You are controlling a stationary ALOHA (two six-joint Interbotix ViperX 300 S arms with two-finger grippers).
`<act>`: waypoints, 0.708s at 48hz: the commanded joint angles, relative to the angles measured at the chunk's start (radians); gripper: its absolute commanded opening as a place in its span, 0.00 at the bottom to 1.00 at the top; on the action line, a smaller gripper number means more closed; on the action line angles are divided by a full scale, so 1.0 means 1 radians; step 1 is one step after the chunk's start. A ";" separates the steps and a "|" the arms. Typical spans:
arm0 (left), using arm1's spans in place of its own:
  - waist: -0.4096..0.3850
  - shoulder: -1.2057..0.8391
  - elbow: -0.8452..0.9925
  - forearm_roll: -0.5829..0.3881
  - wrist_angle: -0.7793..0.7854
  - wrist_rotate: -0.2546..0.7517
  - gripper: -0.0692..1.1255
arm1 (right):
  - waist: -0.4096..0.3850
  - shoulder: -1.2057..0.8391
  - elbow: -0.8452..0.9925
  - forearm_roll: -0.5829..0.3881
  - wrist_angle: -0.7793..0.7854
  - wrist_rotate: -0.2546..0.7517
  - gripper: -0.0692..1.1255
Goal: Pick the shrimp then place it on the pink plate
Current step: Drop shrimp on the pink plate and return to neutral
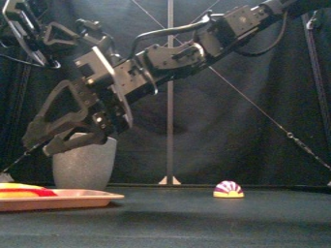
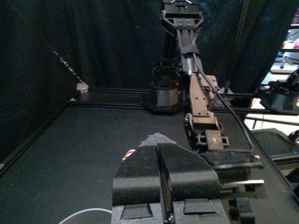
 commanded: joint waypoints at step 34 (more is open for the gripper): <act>0.002 0.005 -0.005 0.000 -0.008 0.000 0.22 | -0.018 -0.557 0.609 0.011 -0.476 -0.003 0.77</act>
